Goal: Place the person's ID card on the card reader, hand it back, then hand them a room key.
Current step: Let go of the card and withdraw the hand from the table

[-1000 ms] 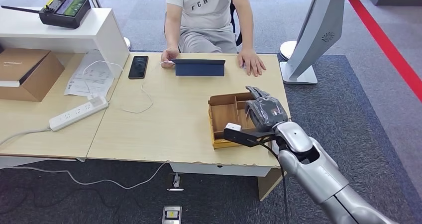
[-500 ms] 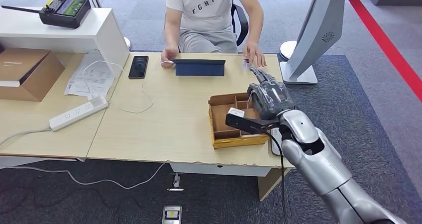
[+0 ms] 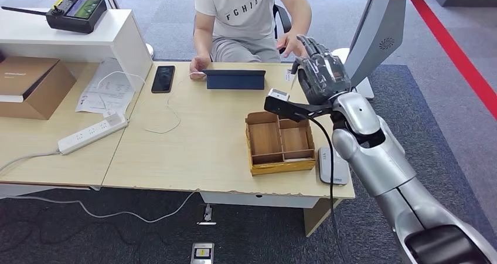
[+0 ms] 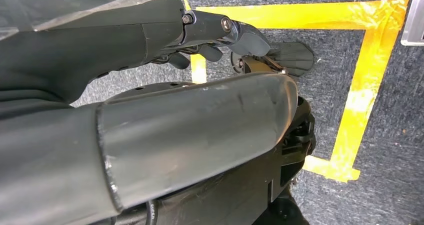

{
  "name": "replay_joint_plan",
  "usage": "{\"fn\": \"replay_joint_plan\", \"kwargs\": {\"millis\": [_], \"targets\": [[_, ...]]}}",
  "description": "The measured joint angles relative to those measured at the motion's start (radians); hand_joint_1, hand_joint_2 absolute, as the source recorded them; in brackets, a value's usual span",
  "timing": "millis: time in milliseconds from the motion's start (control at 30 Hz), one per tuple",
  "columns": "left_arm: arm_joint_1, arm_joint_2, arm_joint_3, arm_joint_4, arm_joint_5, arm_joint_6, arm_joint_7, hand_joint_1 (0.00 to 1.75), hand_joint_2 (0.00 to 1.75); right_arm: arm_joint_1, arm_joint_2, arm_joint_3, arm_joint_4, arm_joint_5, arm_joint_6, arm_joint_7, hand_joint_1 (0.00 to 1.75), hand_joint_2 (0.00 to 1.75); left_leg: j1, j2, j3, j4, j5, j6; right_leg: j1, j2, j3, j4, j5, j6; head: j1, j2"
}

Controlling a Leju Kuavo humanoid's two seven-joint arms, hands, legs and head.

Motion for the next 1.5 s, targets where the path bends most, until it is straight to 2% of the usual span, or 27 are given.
{"fn": "replay_joint_plan", "kwargs": {"millis": [667, 700, 800, 833, 1033, 1200, 1333, 1500], "targets": [[-0.001, 0.001, -0.015, 0.0, -0.001, -0.002, 0.004, 0.0, 0.0, -0.101, 0.032, -0.002, 0.248, 0.016, -0.044, -0.008, 1.75, 1.75, 0.0, 0.0, 0.0, 0.0, 0.0, 0.0, 0.0, 0.0, 0.0, 0.0, 0.0, 0.0, 0.0, 0.0], [-0.001, 0.001, -0.017, 0.0, -0.001, -0.002, 0.004, 0.0, 0.0, -0.103, 0.033, -0.002, 0.256, 0.016, -0.045, -0.008, 1.31, 1.75, 0.0, 0.0, 0.0, 0.0, 0.0, 0.0, 0.0, 0.0, 0.0, 0.0, 0.0, 0.0, 0.0, 0.0], [-0.001, 0.002, -0.02, 0.0, -0.003, -0.002, 0.004, 0.0, 0.0, -0.106, 0.033, -0.005, 0.278, 0.007, -0.051, -0.012, 0.0, 0.44, 0.0, 0.0, 0.0, 0.0, 0.0, 0.0, 0.0, 0.0, 0.0, 0.0, 0.0, 0.0, 0.0, 0.0], [-0.001, 0.002, -0.021, 0.0, -0.004, -0.002, 0.004, 0.0, 0.0, -0.106, 0.034, -0.008, 0.285, 0.0, -0.059, -0.016, 0.0, 0.0, 0.0, 0.0, 0.0, 0.0, 0.0, 0.0, 0.0, 0.0, 0.0, 0.0, 0.0, 0.0, 0.0, 0.0], [-0.001, 0.0, -0.025, 0.0, 0.002, -0.003, 0.004, 0.0, 0.0, -0.106, 0.036, -0.031, 0.333, -0.005, -0.09, -0.046, 0.0, 0.0, 0.0, 0.0, 0.0, 0.0, 0.0, 0.0, 0.0, 0.0, -0.001, 0.0, 0.0, 0.0, 0.0, 0.0], [0.0, -0.002, -0.025, 0.0, 0.018, -0.001, 0.013, 0.0, 0.0, -0.104, 0.014, -0.052, 0.364, -0.03, -0.049, -0.064, 0.0, 0.0, 0.0, 0.0, 0.0, 0.001, 0.0, 0.0, 0.0, 0.0, -0.001, 0.0, 0.0, 0.0, 0.0, 0.0], [0.003, -0.003, -0.025, 0.0, 0.027, 0.0, 0.017, 0.0, 0.0, -0.079, -0.044, -0.087, 0.377, -0.108, -0.001, -0.092, 0.0, 0.0, 0.0, -0.001, 0.0, 0.002, 0.0, 0.0, 0.0, -0.001, -0.001, -0.001, 0.0, 0.0, 0.0, 0.0], [0.006, -0.007, -0.025, 0.0, 0.041, 0.001, 0.028, 0.0, 0.0, 0.012, -0.158, -0.151, 0.383, -0.204, 0.034, -0.089, 0.0, 0.0, 0.0, -0.001, -0.002, 0.004, -0.002, 0.002, 0.0, -0.001, -0.002, -0.001, 0.0, 0.0, 0.0, 0.0]]}}
